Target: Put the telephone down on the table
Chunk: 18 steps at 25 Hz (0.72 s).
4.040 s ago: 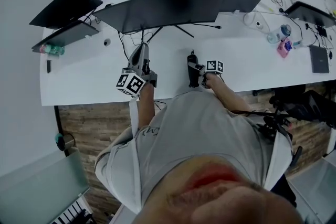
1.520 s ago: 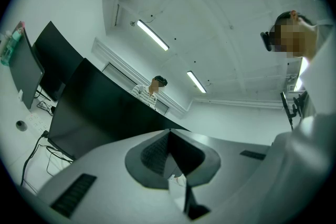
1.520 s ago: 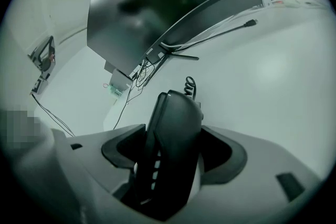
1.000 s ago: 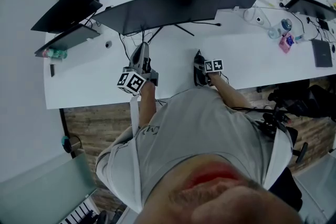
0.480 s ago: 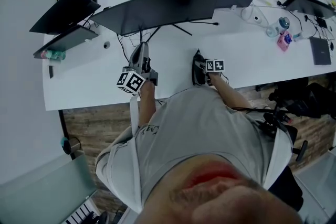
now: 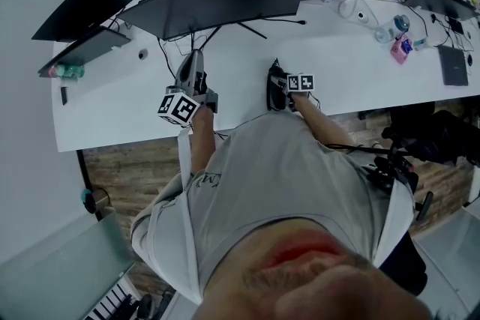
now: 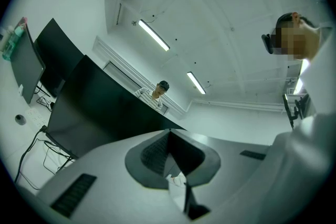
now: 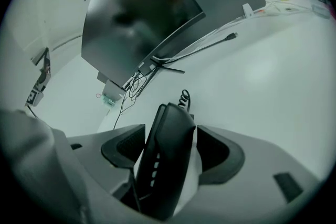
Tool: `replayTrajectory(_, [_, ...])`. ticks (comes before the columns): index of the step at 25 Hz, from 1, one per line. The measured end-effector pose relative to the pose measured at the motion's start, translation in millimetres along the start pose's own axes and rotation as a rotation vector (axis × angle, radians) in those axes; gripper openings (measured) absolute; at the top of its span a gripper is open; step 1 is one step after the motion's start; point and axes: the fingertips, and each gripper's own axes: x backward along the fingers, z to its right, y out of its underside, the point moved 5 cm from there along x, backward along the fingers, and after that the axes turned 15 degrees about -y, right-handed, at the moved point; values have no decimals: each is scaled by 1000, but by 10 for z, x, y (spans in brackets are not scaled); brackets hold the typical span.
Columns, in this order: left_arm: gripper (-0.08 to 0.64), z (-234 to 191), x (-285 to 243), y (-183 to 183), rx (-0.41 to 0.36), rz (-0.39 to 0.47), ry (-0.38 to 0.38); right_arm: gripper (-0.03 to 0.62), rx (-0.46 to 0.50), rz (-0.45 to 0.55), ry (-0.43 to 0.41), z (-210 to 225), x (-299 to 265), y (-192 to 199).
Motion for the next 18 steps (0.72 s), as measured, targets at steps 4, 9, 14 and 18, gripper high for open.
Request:
replayTrajectory(4, [9, 4, -16, 22, 9, 1, 1, 314, 11, -12, -20, 8, -39, -17])
replayTrajectory(9, [9, -12, 38, 6, 4, 6, -10, 314, -5, -16, -55, -10, -105, -15])
replayTrajectory(14, [9, -52, 110, -19, 6, 13, -30, 314, 61, -38, -34, -12, -67, -59])
replayTrajectory(18, [9, -78, 118, -30, 4, 11, -35, 314, 60, -2, -33, -39, -26, -129])
